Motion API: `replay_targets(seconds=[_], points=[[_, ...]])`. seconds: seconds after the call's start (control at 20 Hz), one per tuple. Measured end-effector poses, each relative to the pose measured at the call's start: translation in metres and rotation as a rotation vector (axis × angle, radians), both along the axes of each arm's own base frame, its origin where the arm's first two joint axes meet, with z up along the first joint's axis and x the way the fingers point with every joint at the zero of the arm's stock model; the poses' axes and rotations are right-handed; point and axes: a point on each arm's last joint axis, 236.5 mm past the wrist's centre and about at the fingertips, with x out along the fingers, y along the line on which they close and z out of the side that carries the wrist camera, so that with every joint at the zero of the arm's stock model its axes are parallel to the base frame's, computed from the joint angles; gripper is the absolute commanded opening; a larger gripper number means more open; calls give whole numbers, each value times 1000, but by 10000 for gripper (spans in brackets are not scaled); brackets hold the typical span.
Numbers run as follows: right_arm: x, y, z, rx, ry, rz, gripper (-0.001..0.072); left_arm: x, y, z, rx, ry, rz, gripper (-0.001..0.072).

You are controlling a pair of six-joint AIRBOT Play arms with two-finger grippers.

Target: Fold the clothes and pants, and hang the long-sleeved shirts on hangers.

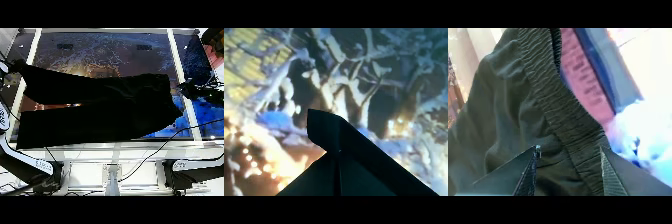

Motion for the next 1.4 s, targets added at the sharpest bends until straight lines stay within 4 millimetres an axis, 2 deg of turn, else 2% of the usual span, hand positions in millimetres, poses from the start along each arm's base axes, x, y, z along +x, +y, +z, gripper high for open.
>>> replay_targets(seconds=[0.2, 0.4, 0.6, 0.8, 1.15, 1.4], points=[[1, -4, -1, -16, -2, -7, 450, -4, 13, 7, -39, -40, 67, 9], [2, -7, -2, -29, -4, -14, 450, -4, 24, 28, -40, -105, 111, 9], [4, -10, -2, -39, -9, -24, 450, 1, 29, 52, -17, -181, 120, 9], [3, -12, -3, -48, -8, -25, 450, 3, 31, 64, -3, -222, 121, 11], [2, -13, -5, -61, -2, -20, 450, 2, 43, 36, -16, -183, 141, 13], [3, -16, -5, -70, -5, -28, 450, 16, 38, 24, -6, -215, 122, 12]])
